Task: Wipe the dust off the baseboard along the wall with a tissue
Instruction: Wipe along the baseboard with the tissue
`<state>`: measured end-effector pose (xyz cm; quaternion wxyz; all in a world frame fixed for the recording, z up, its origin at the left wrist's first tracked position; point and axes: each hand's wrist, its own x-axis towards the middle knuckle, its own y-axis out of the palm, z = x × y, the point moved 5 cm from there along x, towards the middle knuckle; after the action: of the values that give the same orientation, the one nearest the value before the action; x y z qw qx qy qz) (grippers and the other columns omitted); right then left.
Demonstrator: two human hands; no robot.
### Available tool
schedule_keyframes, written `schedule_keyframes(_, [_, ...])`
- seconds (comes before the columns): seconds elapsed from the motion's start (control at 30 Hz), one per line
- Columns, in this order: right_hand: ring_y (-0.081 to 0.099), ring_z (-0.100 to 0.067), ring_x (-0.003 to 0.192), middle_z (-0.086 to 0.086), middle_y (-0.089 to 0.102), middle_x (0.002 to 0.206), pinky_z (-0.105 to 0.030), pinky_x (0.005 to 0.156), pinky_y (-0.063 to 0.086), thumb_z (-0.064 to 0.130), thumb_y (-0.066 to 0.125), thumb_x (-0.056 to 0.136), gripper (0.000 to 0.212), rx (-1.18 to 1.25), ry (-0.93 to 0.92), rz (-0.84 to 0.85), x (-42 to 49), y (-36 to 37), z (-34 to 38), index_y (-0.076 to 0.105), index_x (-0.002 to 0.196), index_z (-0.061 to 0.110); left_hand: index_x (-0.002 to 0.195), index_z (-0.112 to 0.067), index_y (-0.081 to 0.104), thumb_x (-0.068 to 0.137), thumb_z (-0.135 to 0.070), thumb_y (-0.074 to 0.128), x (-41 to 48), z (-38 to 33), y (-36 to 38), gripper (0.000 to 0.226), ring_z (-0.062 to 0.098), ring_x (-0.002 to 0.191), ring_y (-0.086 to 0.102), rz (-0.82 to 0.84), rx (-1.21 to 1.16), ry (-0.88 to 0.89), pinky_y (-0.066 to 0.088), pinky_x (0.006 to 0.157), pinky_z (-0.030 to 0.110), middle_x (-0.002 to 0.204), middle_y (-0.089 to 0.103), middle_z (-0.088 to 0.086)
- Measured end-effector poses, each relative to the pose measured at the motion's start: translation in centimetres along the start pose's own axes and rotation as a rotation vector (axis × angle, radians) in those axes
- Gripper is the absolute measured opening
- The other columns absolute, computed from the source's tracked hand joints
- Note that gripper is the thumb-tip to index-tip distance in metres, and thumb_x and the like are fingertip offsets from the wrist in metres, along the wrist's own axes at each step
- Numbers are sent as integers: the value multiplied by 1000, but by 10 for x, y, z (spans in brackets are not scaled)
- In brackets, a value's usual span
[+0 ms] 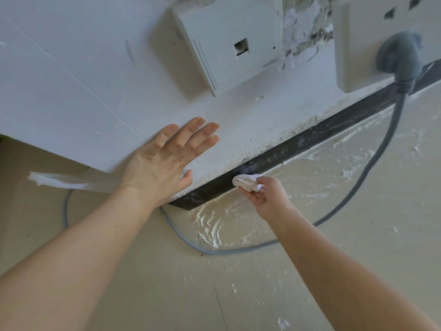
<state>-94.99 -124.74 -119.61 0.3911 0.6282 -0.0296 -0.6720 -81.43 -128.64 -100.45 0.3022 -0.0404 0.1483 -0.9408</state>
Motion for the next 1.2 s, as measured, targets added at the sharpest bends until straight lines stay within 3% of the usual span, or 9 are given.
schedule_keyframes(0.1, [70, -32, 82, -25, 67, 105, -37, 72, 61, 6, 50, 90, 33, 116, -47, -42, -16, -16, 12, 56, 120, -6, 149, -21, -16, 88, -55, 20, 0, 0, 0, 78, 31, 136, -35, 15, 9, -3, -21, 108, 44, 152, -30, 7])
schedule_keyframes(0.23, [70, -34, 86, -27, 69, 102, -36, 65, 60, 6, 52, 89, 30, -207, 187, 14, -25, 0, -52, 57, 117, -5, 149, -22, -16, 87, -56, 23, 0, -2, 0, 81, 31, 136, -34, 30, 6, -13, -21, 109, 44, 152, -30, 7])
schedule_keyframes(0.33, [68, -34, 95, -26, 67, 109, -35, 66, 58, 7, 52, 93, 27, -254, 253, 76, -20, 27, -81, 58, 116, -6, 148, -21, -17, 86, -59, 23, 2, -4, -4, 83, 32, 135, -36, 69, 1, -43, -21, 109, 46, 151, -33, 8])
schedule_keyframes(0.5, [67, -34, 89, -26, 66, 108, -36, 66, 58, 2, 50, 92, 21, -171, 176, -17, -6, 35, -28, 58, 109, -8, 147, -18, -20, 89, -60, 20, 4, -26, -17, 83, 32, 135, -36, 191, -138, -221, -20, 110, 46, 150, -35, 9])
schedule_keyframes(0.63, [64, -38, 105, -28, 60, 112, -41, 84, 56, -1, 47, 95, 12, -143, 94, -77, -15, 16, 37, 51, 105, -6, 151, -16, -7, 93, -54, 22, 6, -43, -21, 75, 28, 139, -29, 164, -319, -373, -10, 114, 42, 153, -27, 10])
schedule_keyframes(0.8, [69, -34, 89, -26, 62, 112, -38, 66, 61, 7, 50, 93, 32, 9, -97, -68, -23, -19, 75, 51, 124, -2, 151, -13, -3, 96, -48, 29, 7, -52, -17, 72, 28, 139, -28, 124, -376, -467, -6, 115, 41, 152, -28, 11])
schedule_keyframes(0.9, [68, -33, 90, -23, 60, 114, -38, 70, 61, 12, 50, 93, 29, -91, -40, -100, -26, -25, 46, 52, 120, 3, 151, -16, -3, 96, -41, 43, 2, -49, -8, 76, 28, 140, -26, 77, -284, -430, -7, 115, 39, 152, -28, 11])
schedule_keyframes(1.0, [69, -34, 89, -27, 62, 114, -37, 64, 60, 8, 52, 89, 30, -325, 140, 11, -27, -11, -15, 53, 117, -2, 151, -20, -1, 90, -35, 58, -4, -44, -1, 87, 26, 142, -23, 47, -182, -373, -9, 115, 37, 154, -24, 7])
schedule_keyframes(1.2, [65, -26, 80, -19, 65, 104, -32, 66, 58, 10, 58, 90, 29, -515, 266, 126, -23, 17, -97, 57, 117, -2, 151, -19, -2, 97, -12, 36, -7, -36, 2, 67, 23, 142, -23, -19, -211, -275, -5, 115, 37, 155, -23, 5])
